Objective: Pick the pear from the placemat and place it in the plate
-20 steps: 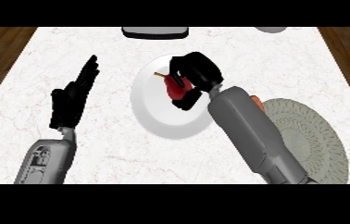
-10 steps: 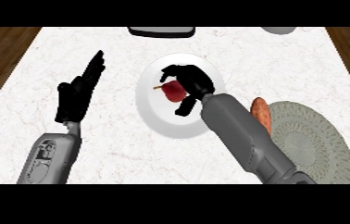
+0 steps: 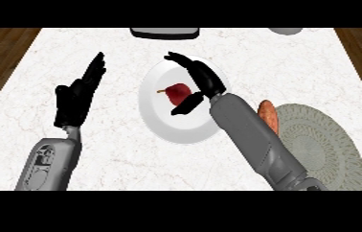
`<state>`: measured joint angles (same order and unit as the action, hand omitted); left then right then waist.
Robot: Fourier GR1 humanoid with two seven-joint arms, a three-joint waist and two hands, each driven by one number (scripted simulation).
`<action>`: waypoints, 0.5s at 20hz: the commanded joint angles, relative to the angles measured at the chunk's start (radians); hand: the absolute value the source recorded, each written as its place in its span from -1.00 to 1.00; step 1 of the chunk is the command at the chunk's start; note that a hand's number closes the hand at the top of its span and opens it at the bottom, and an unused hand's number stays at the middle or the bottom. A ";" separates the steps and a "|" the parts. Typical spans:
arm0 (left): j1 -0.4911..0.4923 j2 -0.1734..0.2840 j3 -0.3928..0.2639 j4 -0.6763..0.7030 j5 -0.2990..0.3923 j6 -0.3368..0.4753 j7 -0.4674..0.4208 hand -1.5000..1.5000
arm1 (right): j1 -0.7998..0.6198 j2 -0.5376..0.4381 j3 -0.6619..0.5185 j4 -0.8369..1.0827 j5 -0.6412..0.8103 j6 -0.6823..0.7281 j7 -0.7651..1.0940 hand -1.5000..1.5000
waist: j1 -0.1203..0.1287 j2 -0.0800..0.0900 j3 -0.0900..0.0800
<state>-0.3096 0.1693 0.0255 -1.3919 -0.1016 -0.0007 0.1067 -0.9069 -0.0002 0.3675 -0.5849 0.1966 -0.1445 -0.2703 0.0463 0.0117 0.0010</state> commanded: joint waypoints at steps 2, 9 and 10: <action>0.063 0.018 0.024 -0.005 0.003 0.000 -0.046 0.00 | 0.010 -0.034 -0.152 -0.001 -0.116 0.008 -0.041 -1.00 | -0.032 -0.008 -0.001; 0.012 0.006 0.017 -0.053 0.007 0.000 0.044 0.00 | -0.014 -0.187 -0.299 0.117 -0.184 0.102 -0.135 -1.00 | -0.029 -0.005 0.000; 0.036 -0.002 0.012 -0.022 -0.020 0.025 -0.006 0.00 | -0.006 -0.280 -0.311 0.052 -0.217 0.220 -0.096 -1.00 | -0.044 -0.009 -0.001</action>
<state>-0.2763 0.1716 0.0372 -1.4238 -0.1088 0.0122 0.1112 -0.9167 -0.1644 0.1179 -0.5311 0.0266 -0.0406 -0.3531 0.0150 0.0058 0.0007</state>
